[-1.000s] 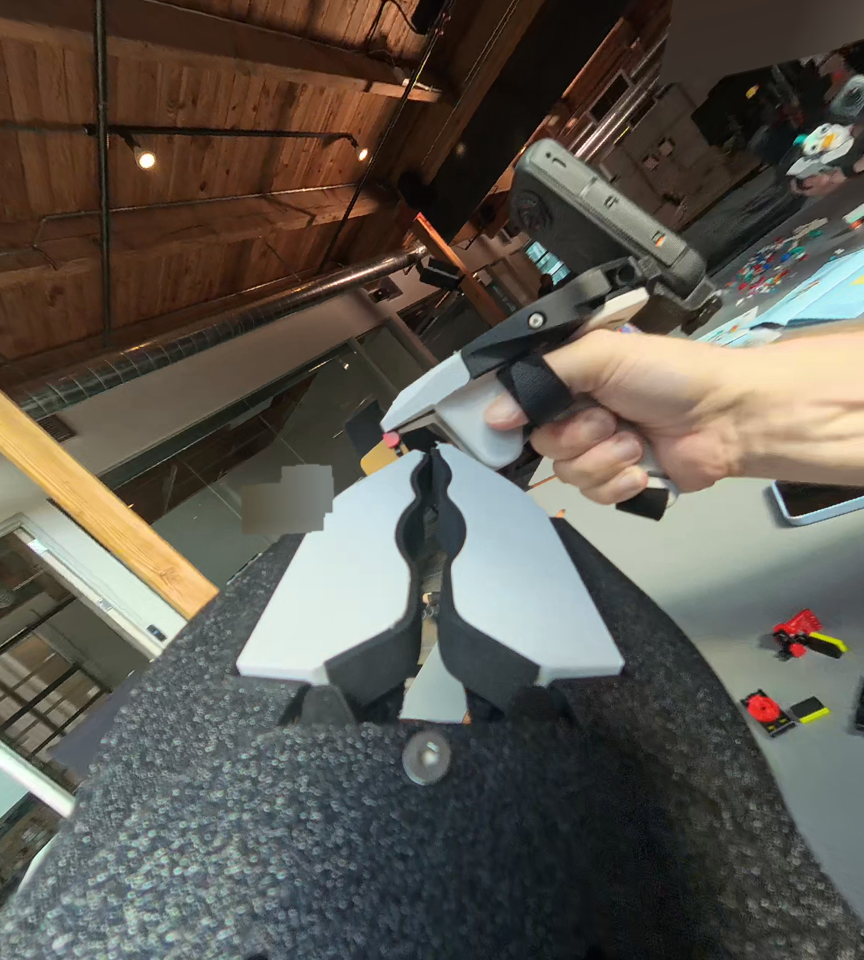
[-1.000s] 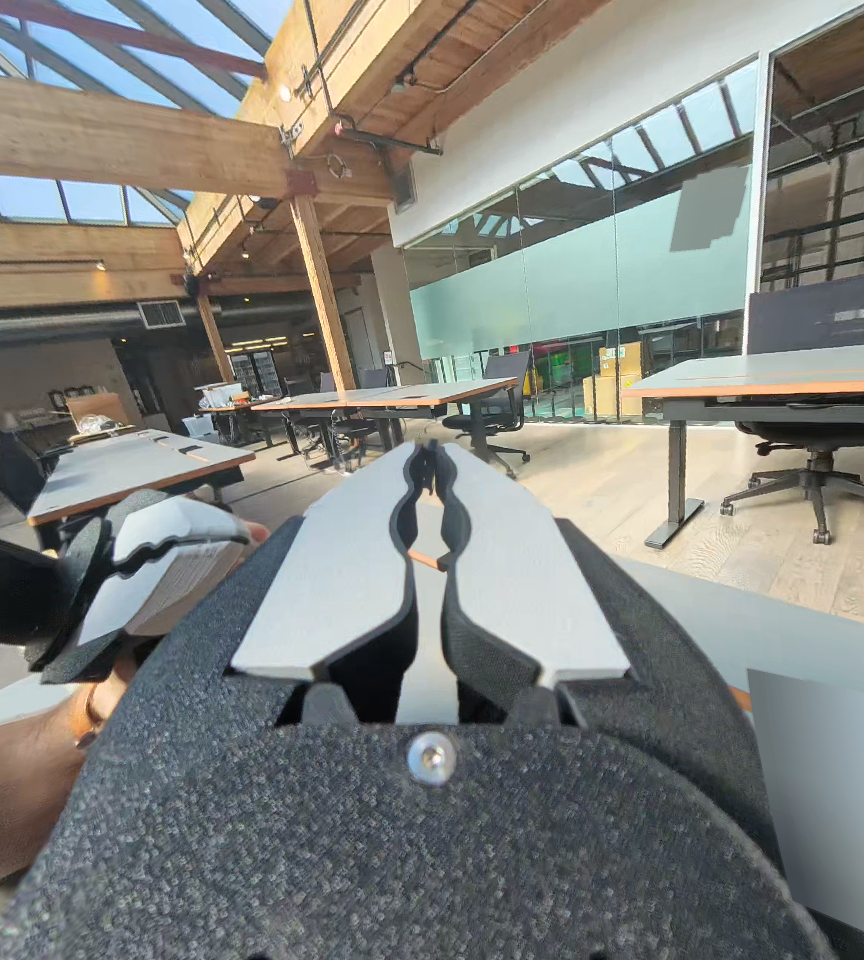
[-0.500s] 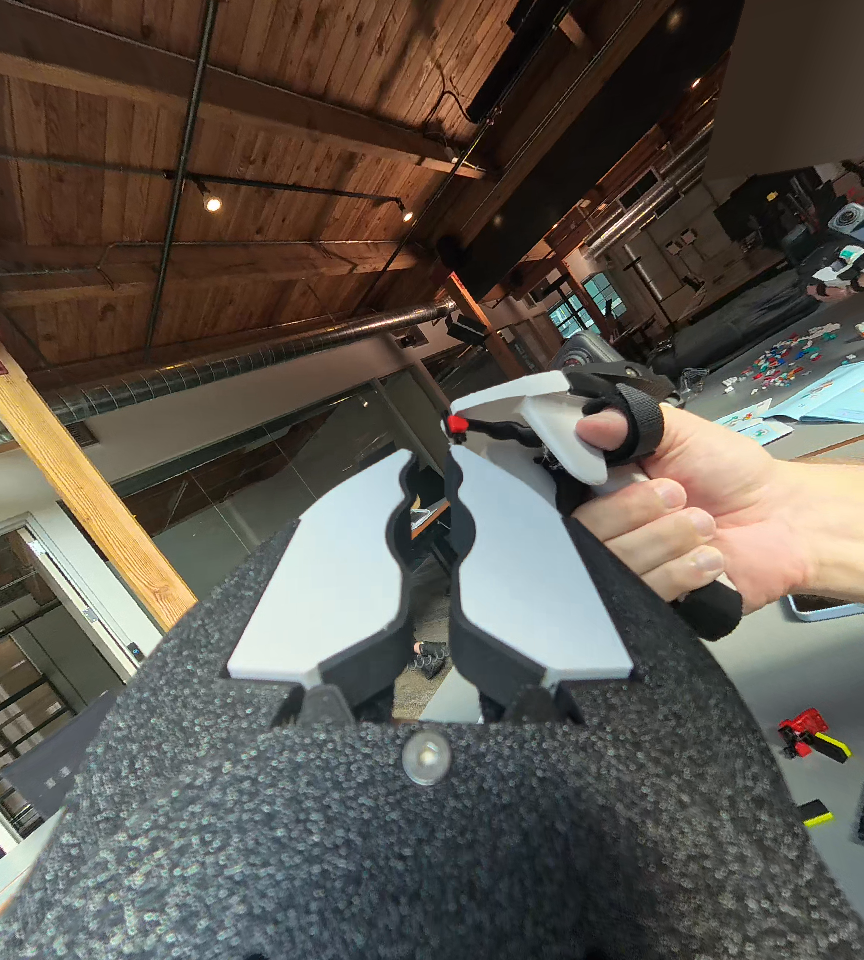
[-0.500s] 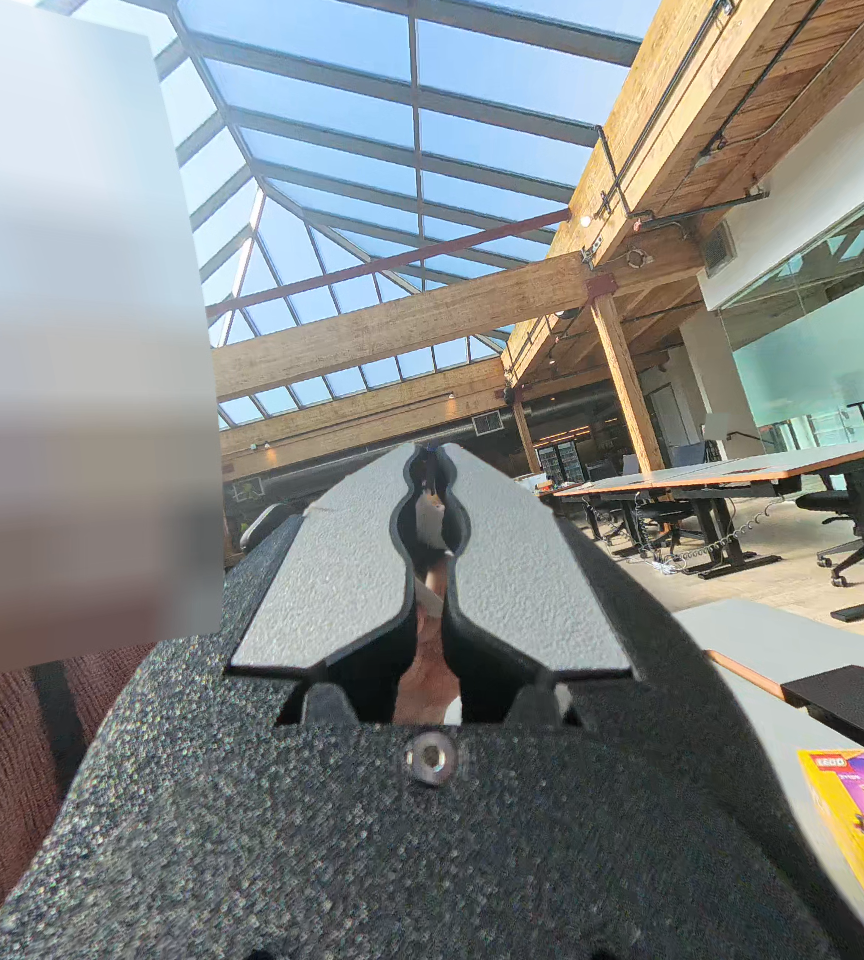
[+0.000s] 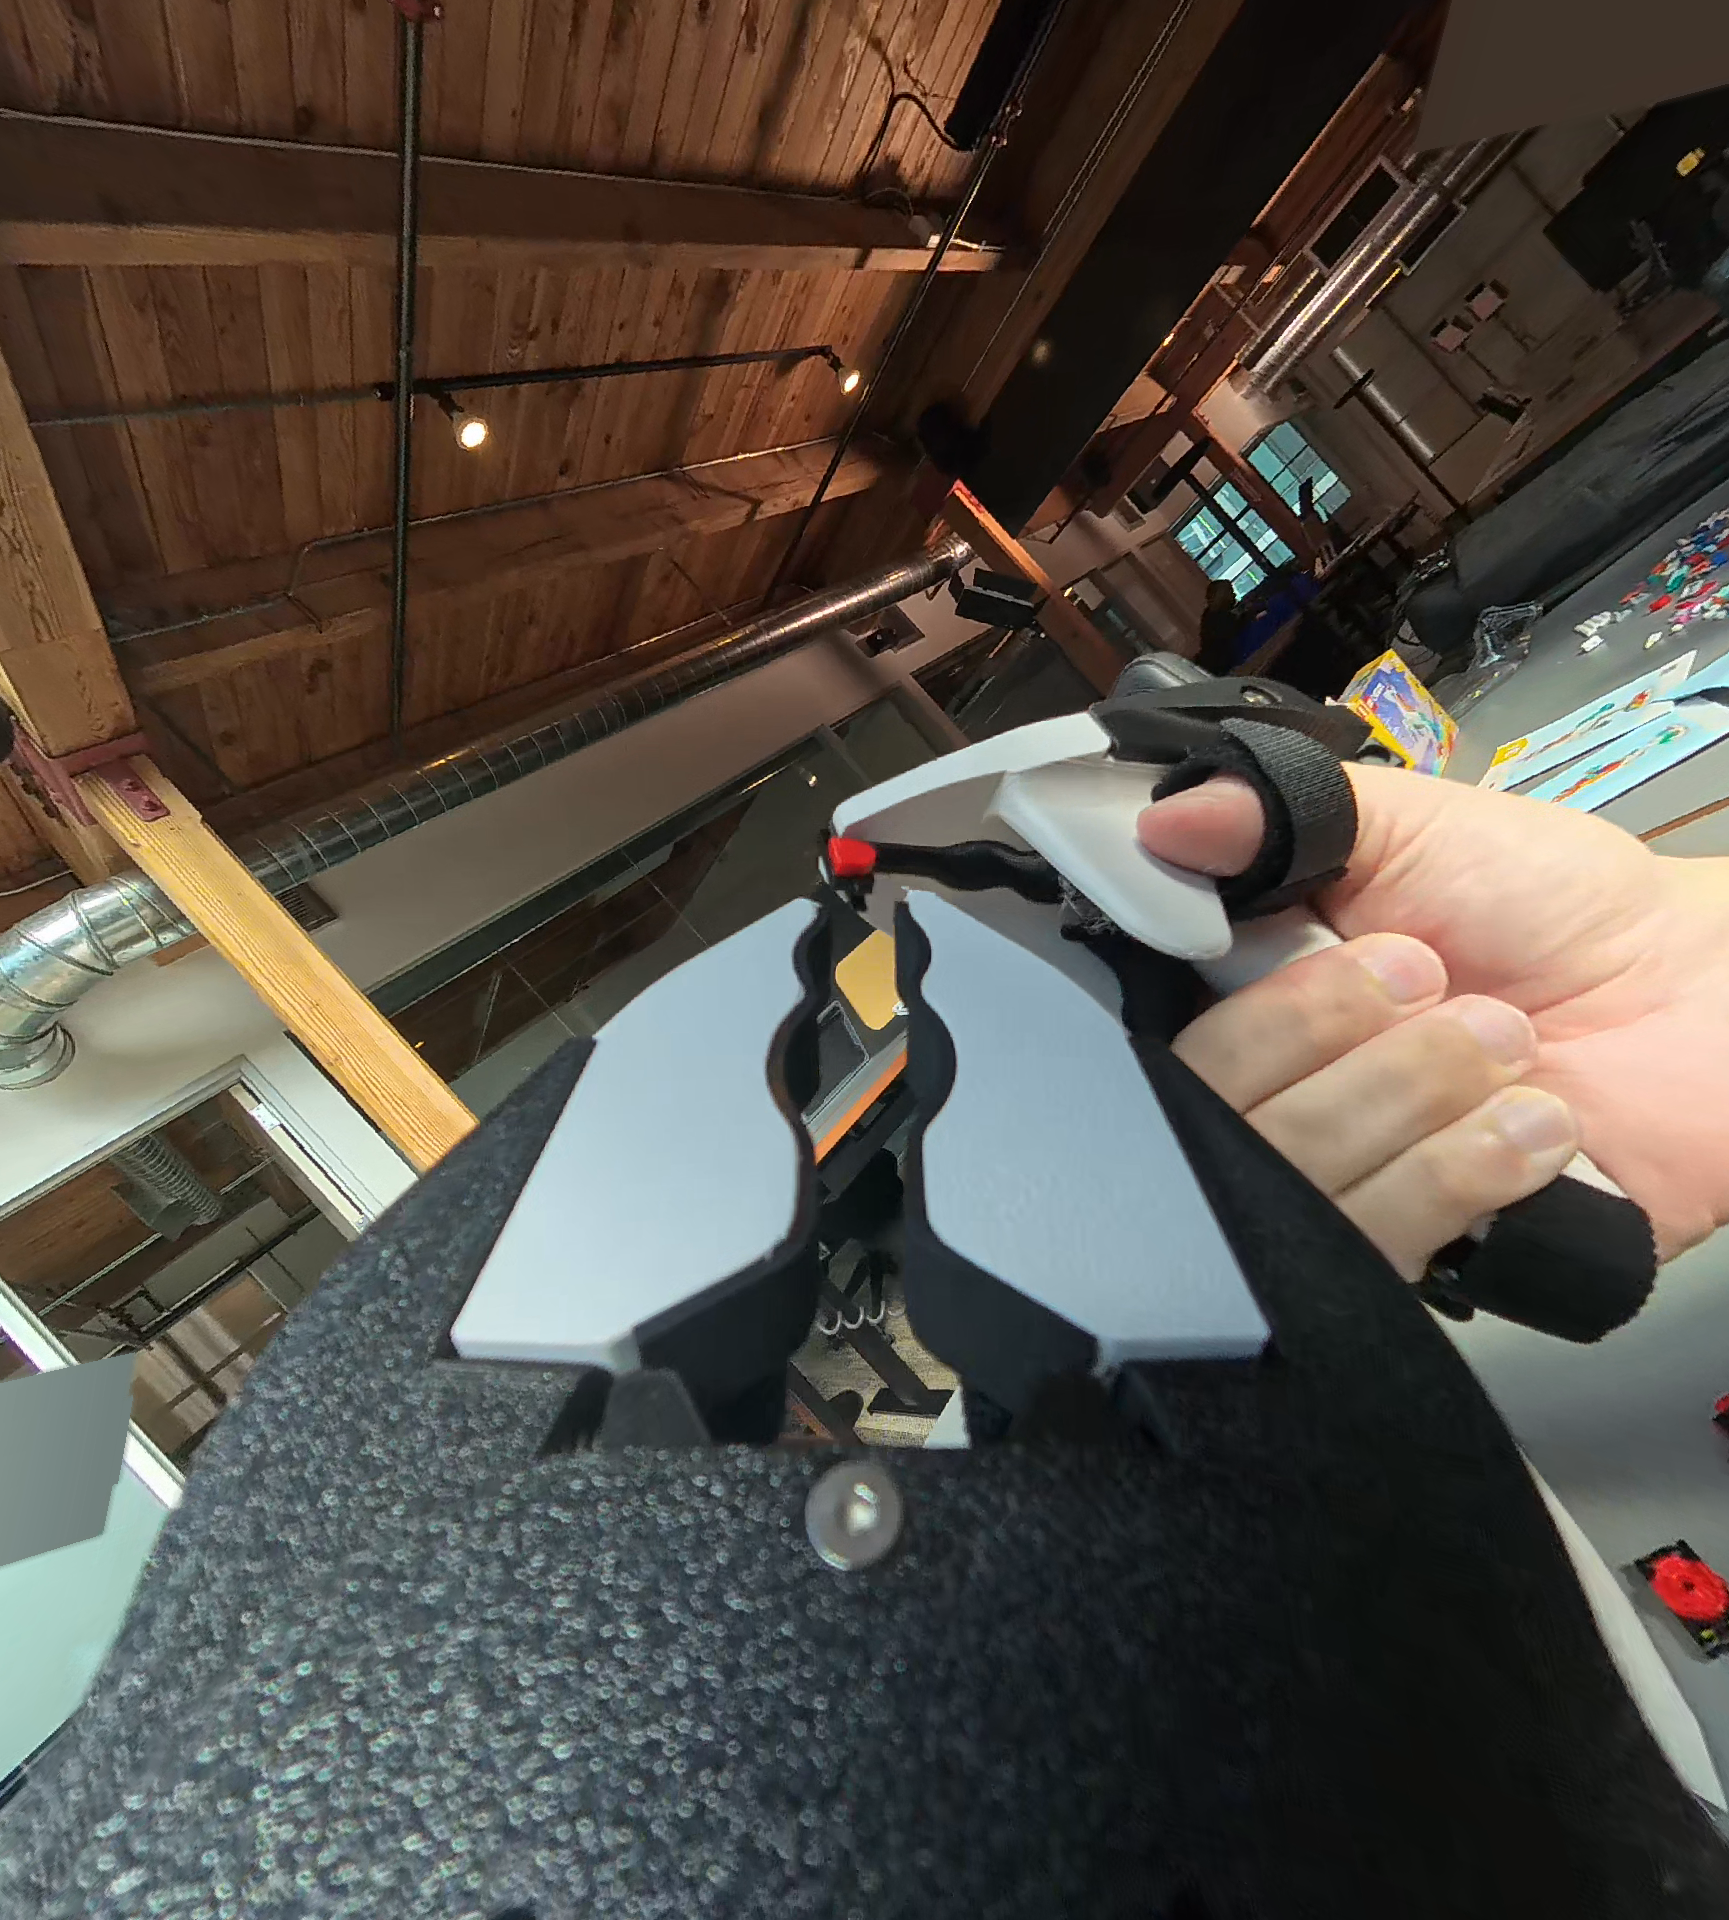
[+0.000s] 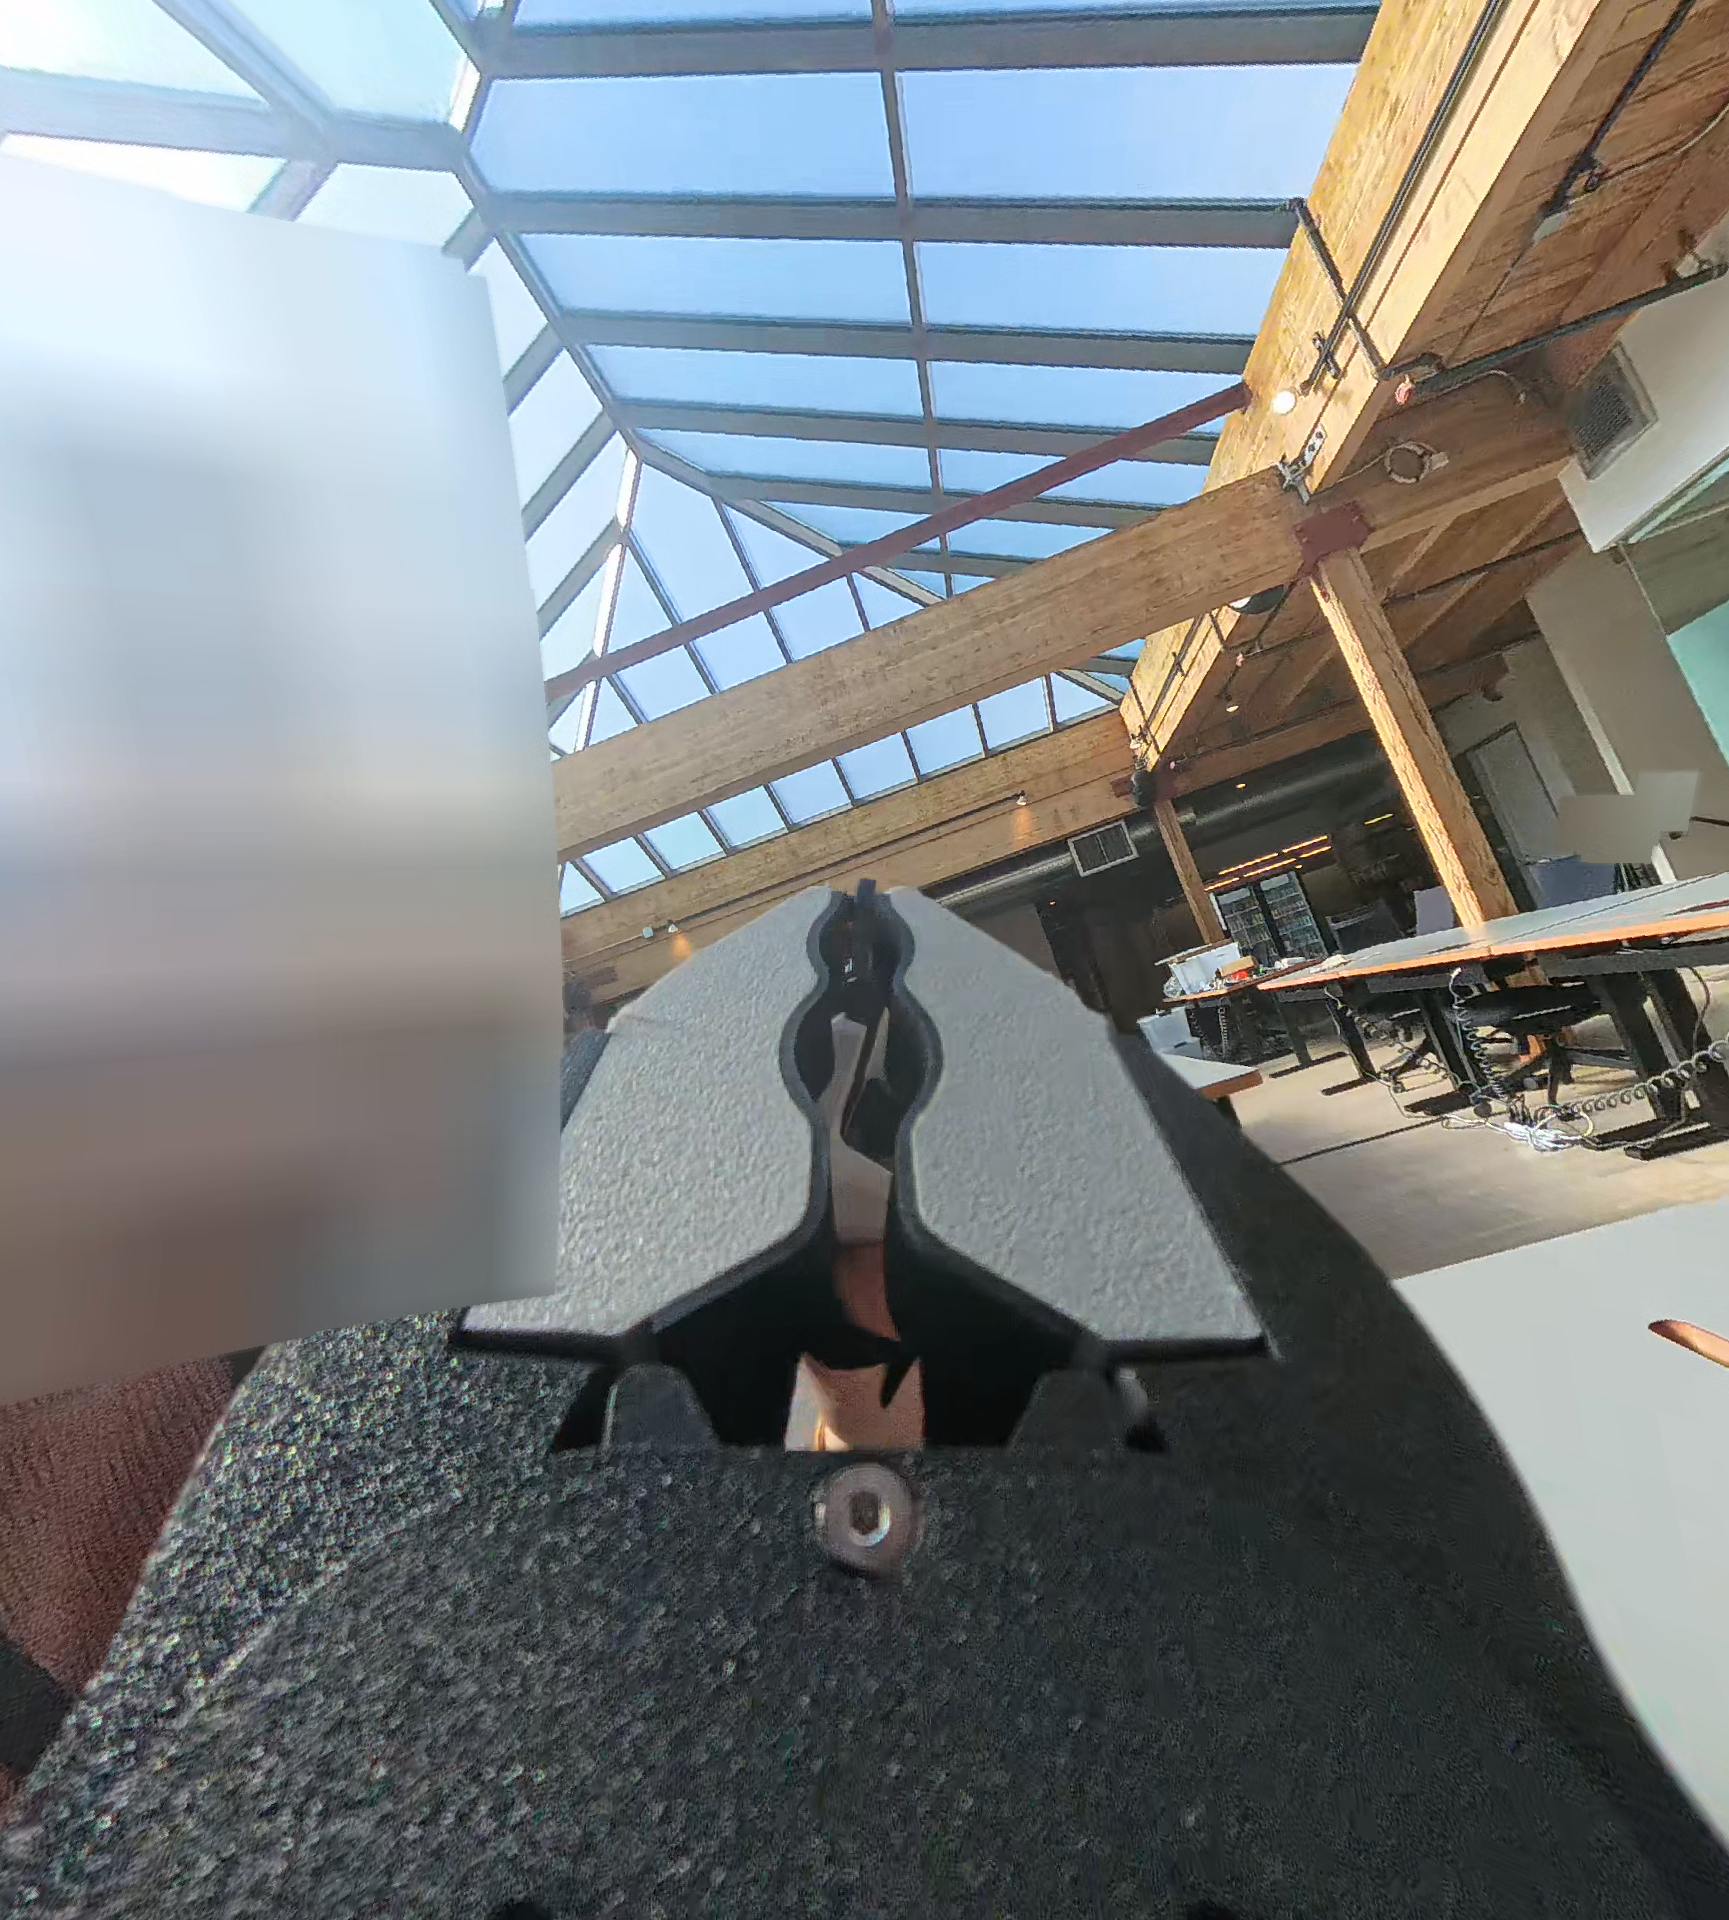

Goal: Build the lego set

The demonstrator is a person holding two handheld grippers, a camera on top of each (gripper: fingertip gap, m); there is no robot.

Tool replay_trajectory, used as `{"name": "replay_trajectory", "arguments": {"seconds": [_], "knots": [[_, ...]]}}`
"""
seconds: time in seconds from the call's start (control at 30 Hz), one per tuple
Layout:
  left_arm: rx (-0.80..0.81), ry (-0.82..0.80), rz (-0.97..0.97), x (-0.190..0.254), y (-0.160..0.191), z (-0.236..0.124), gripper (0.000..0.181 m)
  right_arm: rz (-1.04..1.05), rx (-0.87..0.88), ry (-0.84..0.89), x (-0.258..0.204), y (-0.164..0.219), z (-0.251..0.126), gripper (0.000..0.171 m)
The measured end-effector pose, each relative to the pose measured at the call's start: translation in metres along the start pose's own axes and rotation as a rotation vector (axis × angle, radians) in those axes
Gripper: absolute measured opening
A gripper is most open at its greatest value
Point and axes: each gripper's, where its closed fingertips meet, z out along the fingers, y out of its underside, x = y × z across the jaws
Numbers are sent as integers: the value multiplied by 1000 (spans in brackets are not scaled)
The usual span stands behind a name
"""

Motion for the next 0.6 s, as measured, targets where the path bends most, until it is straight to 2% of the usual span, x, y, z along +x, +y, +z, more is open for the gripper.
{"name": "replay_trajectory", "arguments": {"seconds": [0.6], "knots": [[12,-58,131,-4,-3,-4,11,242,52,-159,-1,16,4,4]]}}
